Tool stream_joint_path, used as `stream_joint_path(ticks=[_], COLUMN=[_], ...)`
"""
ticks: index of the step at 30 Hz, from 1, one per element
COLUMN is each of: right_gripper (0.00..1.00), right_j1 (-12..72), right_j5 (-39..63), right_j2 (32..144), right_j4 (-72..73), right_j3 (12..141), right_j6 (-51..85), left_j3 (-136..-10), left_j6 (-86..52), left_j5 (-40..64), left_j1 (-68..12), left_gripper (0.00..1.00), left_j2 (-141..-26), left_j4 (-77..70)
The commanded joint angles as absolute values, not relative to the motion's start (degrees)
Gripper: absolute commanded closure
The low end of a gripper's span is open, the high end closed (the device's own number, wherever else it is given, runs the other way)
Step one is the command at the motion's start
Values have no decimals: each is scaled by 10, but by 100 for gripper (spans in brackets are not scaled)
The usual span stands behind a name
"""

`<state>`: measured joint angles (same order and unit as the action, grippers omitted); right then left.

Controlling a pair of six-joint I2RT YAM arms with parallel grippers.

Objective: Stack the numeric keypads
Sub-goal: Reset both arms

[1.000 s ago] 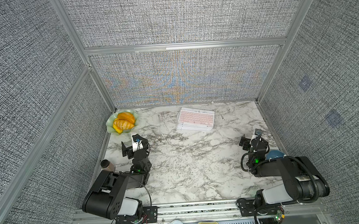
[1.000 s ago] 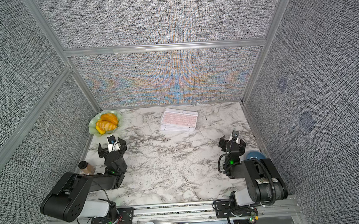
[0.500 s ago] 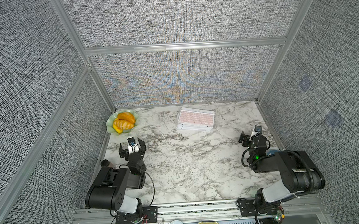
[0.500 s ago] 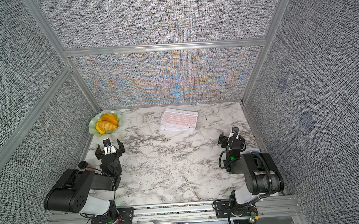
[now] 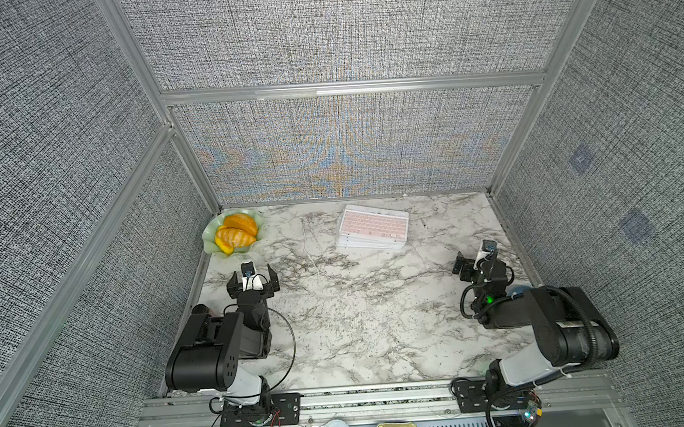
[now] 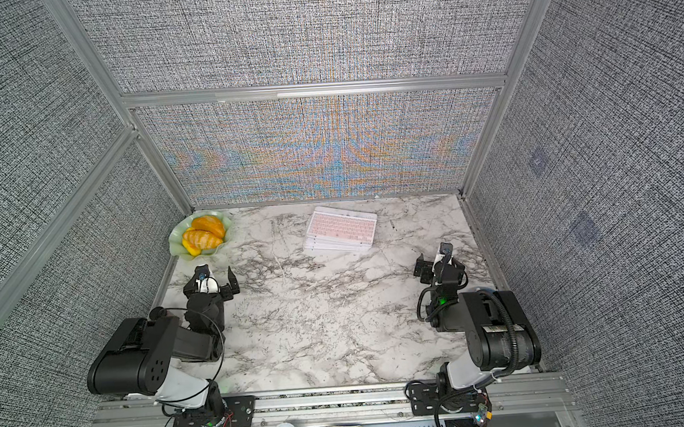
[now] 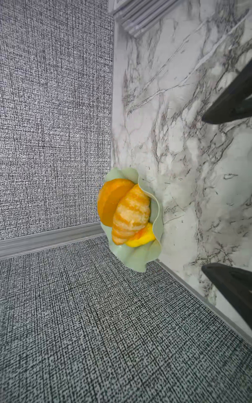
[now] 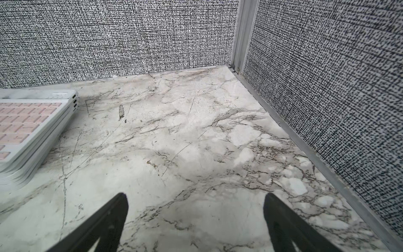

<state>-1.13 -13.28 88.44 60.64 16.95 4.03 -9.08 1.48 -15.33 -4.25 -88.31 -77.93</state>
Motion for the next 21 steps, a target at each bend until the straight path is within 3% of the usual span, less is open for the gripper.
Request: stream_joint_path(ticks=[1,21], right_gripper=[1,1], right_j1=[-11,-2], right_j5=[-134,-152], right_j2=[885,887], right_j4=[612,608], right_j3=[171,175], right_j6=[40,33], left_j3=[-91,-89], left_j6=[11,12], left_j5=[-142,-142], left_j1=[-41,-41], left_gripper=[1,1], left_j2=[-882,-884], left_j4=[-790,-796])
